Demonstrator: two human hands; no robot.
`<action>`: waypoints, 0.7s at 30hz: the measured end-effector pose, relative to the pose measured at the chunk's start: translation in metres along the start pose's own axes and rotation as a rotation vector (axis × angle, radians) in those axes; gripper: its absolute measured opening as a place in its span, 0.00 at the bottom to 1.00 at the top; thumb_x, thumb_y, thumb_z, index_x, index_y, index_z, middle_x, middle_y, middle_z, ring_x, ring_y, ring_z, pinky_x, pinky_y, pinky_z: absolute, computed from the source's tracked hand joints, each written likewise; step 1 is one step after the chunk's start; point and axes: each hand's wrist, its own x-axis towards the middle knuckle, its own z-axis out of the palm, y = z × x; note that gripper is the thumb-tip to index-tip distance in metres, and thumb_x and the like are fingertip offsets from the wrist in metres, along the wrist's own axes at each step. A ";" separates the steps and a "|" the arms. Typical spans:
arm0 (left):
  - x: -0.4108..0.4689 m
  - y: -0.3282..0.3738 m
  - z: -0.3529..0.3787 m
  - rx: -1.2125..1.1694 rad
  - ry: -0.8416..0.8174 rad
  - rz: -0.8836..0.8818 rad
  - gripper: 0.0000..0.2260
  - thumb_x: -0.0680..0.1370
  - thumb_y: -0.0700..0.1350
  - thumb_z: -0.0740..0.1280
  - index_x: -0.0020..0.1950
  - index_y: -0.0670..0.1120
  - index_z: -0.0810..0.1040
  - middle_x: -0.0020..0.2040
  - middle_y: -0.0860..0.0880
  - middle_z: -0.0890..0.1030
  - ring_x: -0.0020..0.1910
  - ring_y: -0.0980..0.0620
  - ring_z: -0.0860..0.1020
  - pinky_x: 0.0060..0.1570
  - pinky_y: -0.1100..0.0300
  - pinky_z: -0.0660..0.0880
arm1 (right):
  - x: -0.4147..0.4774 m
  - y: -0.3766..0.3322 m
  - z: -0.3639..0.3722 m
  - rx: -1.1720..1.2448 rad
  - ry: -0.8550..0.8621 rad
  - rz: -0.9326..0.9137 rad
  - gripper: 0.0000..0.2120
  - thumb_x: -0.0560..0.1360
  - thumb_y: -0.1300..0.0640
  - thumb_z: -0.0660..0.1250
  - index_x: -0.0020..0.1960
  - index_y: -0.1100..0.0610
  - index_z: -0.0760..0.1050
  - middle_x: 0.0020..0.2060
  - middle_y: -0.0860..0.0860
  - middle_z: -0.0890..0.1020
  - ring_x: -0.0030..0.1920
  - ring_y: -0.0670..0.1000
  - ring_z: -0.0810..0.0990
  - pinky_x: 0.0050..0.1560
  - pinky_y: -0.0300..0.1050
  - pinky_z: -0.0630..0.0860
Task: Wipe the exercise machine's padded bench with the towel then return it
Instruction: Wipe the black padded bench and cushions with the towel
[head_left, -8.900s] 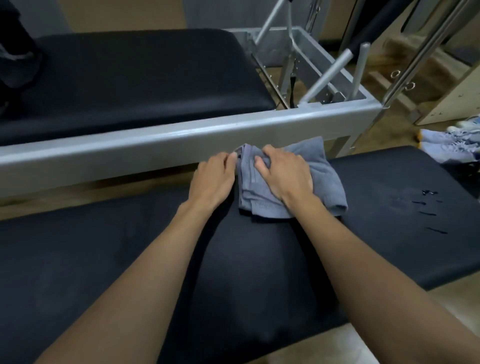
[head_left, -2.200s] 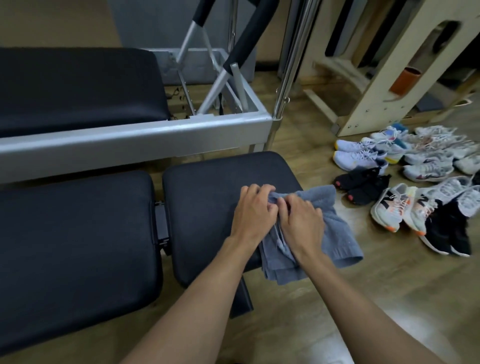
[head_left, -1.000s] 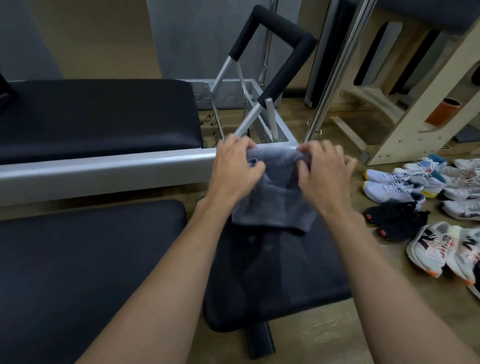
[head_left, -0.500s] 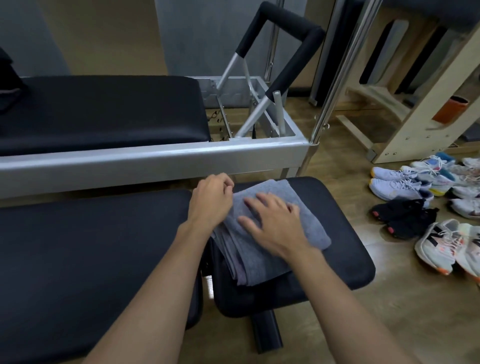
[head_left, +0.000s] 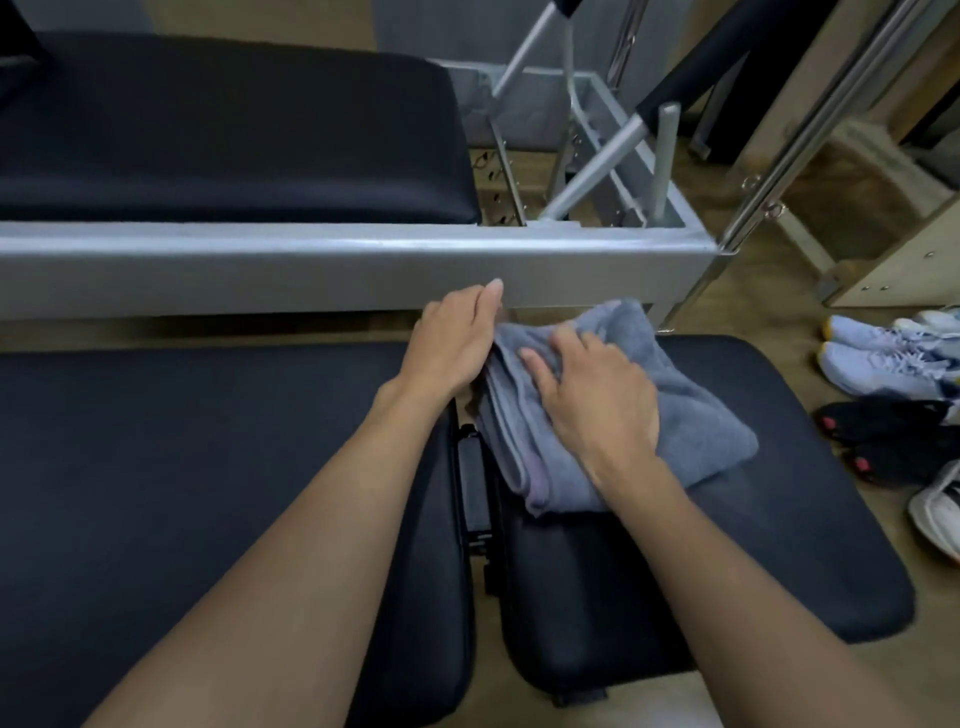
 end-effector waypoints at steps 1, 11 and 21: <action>0.003 -0.003 0.000 0.025 -0.003 0.000 0.21 0.83 0.54 0.50 0.55 0.45 0.79 0.56 0.43 0.81 0.57 0.41 0.77 0.58 0.49 0.71 | 0.017 0.001 0.007 0.002 0.010 -0.002 0.18 0.81 0.41 0.53 0.51 0.54 0.72 0.46 0.57 0.81 0.44 0.60 0.79 0.35 0.49 0.65; -0.047 0.008 -0.015 -0.103 0.004 -0.099 0.18 0.83 0.54 0.52 0.65 0.47 0.74 0.63 0.46 0.78 0.62 0.47 0.74 0.52 0.61 0.65 | -0.005 -0.015 0.003 -0.054 0.003 0.024 0.18 0.80 0.46 0.54 0.53 0.59 0.74 0.46 0.61 0.82 0.45 0.63 0.79 0.43 0.54 0.69; -0.058 0.026 0.016 0.271 -0.068 0.048 0.22 0.83 0.55 0.50 0.60 0.45 0.78 0.58 0.41 0.80 0.59 0.41 0.75 0.63 0.48 0.64 | -0.149 -0.015 -0.044 0.012 0.047 0.035 0.17 0.80 0.44 0.56 0.51 0.56 0.76 0.40 0.54 0.80 0.40 0.58 0.77 0.42 0.53 0.71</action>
